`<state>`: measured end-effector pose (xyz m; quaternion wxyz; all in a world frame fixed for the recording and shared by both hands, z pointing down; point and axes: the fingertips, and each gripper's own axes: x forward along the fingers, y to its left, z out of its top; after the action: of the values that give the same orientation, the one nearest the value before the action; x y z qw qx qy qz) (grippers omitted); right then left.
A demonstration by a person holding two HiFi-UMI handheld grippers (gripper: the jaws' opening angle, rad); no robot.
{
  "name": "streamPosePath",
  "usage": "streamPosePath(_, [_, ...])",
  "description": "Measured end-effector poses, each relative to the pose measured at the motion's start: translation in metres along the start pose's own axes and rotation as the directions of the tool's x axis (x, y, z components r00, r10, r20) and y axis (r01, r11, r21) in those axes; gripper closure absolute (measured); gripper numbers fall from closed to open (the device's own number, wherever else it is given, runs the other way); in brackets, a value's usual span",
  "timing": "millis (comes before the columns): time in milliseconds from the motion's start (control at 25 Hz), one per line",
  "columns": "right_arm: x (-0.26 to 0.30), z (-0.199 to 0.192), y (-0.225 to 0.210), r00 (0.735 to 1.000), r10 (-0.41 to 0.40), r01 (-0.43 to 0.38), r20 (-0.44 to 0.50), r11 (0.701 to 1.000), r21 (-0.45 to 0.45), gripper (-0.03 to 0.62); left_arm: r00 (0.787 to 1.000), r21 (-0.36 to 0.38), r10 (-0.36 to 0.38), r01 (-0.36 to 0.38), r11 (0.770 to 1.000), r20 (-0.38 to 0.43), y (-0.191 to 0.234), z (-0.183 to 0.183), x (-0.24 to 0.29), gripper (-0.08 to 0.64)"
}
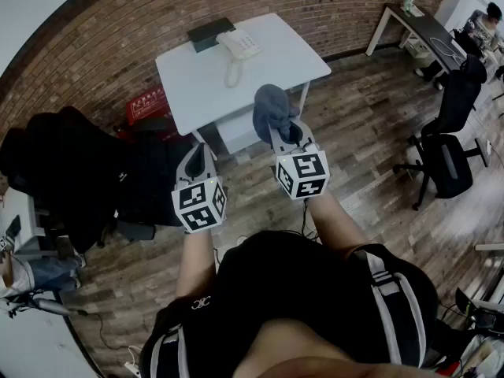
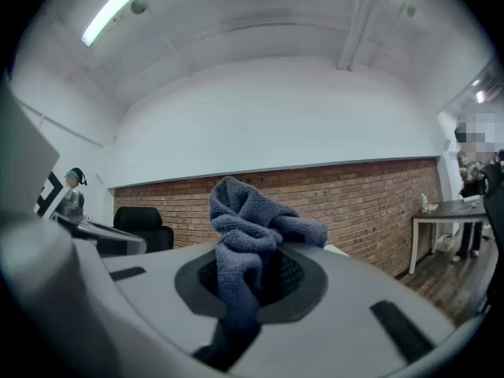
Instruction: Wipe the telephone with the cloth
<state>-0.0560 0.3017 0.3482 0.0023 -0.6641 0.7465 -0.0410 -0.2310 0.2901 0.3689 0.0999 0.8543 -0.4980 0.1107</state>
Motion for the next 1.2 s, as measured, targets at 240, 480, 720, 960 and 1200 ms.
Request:
streamPosePath(240, [-0.005, 0.002, -0.001, 1.0, 0.006, -0.005, 0.015, 0.999, -0.045, 0.569, 1.0, 0.009, -0.007, 0.007, 1.0, 0.017, -0.01, 0.004, -0.003, 0.563])
streamPosePath(480, [-0.008, 0.0, -0.009, 1.0, 0.012, -0.012, 0.001, 1.0, -0.026, 0.569, 1.0, 0.011, -0.013, 0.013, 1.0, 0.013, -0.021, 0.004, 0.001, 0.563])
streamPosePath(720, [-0.018, -0.003, -0.024, 1.0, 0.018, -0.018, 0.002, 1.0, -0.011, 0.569, 1.0, 0.02, -0.024, 0.024, 1.0, 0.012, -0.043, 0.0, 0.008, 0.563])
streamPosePath(960, [-0.026, -0.008, -0.044, 0.998, 0.059, -0.06, -0.018, 0.998, -0.009, 0.569, 0.999, 0.01, -0.022, 0.022, 1.0, 0.034, -0.071, 0.002, 0.019, 0.563])
streamPosePath(1200, [-0.035, -0.016, -0.067, 0.998, 0.063, -0.063, -0.03, 0.998, -0.015, 0.569, 1.0, 0.006, -0.011, 0.011, 1.0, 0.015, -0.093, -0.009, 0.027, 0.563])
